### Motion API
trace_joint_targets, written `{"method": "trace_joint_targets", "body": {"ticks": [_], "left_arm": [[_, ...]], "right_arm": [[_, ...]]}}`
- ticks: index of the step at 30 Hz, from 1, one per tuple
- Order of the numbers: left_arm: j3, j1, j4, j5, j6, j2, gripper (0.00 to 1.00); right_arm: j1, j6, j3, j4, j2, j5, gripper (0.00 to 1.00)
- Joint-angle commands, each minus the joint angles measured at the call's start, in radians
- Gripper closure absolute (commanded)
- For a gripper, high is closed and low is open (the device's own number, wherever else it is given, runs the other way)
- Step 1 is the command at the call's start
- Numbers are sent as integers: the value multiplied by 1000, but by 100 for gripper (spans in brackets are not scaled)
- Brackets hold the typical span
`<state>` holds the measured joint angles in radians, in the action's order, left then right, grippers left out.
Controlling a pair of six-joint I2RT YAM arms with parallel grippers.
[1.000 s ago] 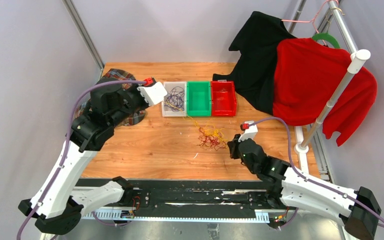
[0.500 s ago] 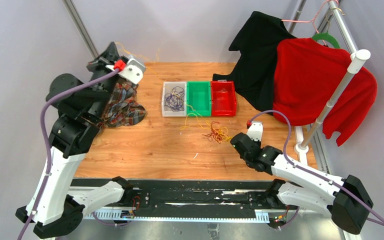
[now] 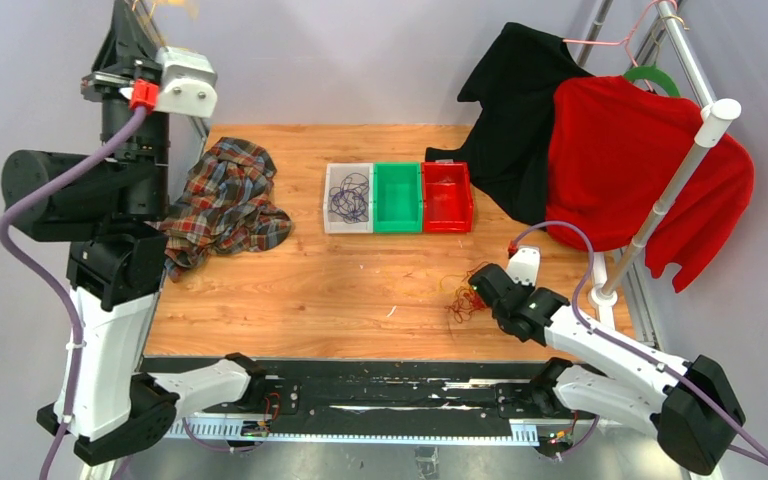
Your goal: Untangle the cables
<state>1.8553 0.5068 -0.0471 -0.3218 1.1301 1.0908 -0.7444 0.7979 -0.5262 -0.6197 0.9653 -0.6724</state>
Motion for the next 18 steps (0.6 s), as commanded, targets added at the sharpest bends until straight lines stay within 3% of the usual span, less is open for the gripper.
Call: {"method": "trace_joint_targets", "body": {"ticks": [1,7,13,15,18], "left_arm": [[101,-13,-116,90,-88,12,99],[37,-13,-502,475,-323,-23,99],[-87,-11,-548,660,-500,5,99],[-104,-7,-542,689,-548,41,100],[-127,22,-528,682,-555,99,99]], "right_arm": [[16,-30,26,64,-19,79,99],[14,-290,26,386,-87,520,99],[10,-413,0,470,-161,748,99],[10,-428,2,478,-167,773,90],[10,-414,5,482,-166,755,66]]}}
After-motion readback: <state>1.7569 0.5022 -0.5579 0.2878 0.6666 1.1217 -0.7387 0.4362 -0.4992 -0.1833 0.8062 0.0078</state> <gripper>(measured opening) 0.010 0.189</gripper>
